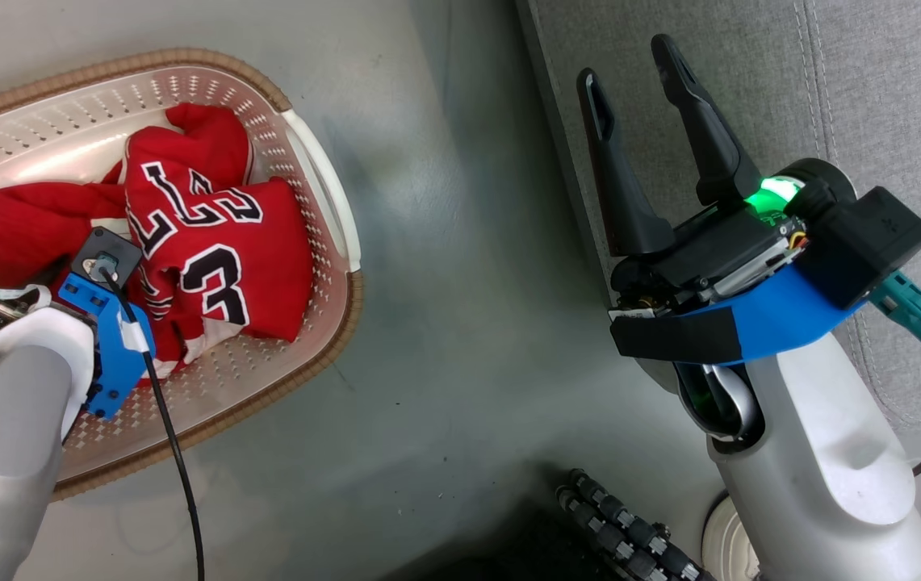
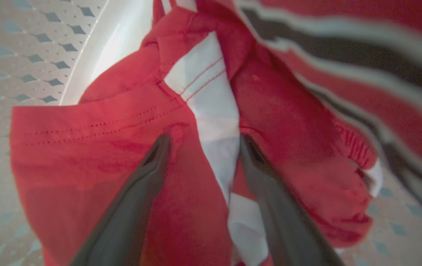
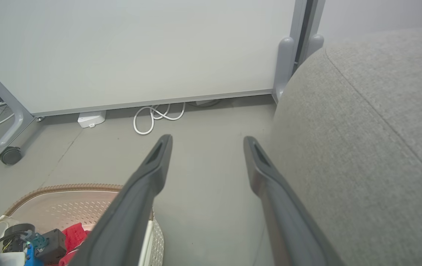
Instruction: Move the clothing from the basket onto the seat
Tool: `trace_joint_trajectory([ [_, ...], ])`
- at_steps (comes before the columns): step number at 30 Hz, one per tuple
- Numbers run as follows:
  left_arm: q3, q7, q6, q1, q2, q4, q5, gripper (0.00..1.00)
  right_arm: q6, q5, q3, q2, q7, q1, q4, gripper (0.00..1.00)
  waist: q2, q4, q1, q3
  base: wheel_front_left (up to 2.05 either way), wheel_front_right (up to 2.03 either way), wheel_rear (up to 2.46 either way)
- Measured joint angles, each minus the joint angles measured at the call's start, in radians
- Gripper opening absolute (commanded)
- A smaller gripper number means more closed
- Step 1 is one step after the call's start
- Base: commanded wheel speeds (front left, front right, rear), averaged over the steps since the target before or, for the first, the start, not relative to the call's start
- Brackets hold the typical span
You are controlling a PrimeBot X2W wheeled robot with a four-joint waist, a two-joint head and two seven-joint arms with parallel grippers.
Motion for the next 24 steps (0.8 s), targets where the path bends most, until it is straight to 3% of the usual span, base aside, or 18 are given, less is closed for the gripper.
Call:
trace_joint_trajectory([
  [10, -0.04, 0.107, 0.068, -0.03, 0.001, 0.018, 0.043, 1.0, 0.0, 0.015, 0.016, 0.0, 0.0, 0.001, -0.012, 1.0, 0.0, -0.011, -0.0001, 0.023, 0.0, 0.0, 0.0],
  [11, -0.044, 0.117, 0.072, -0.032, -0.002, 0.021, 0.043, 0.88, 0.0, 0.016, 0.017, 0.0, 0.0, 0.002, -0.013, 1.0, 0.0, -0.01, -0.0001, 0.023, 0.0, 0.0, 0.0],
  [12, -0.047, 0.12, 0.075, -0.033, -0.006, 0.02, 0.043, 0.0, 0.0, 0.016, 0.017, 0.0, 0.0, 0.003, -0.013, 1.0, 0.0, -0.01, -0.0001, 0.023, 0.0, 0.0, 0.0],
  [24, -0.042, 0.109, 0.075, -0.033, -0.004, 0.011, 0.01, 0.0, 0.0, 0.017, 0.016, 0.0, 0.0, 0.004, -0.012, 1.0, 0.0, -0.011, -0.0001, 0.02, 0.0, 0.0, 0.0],
])
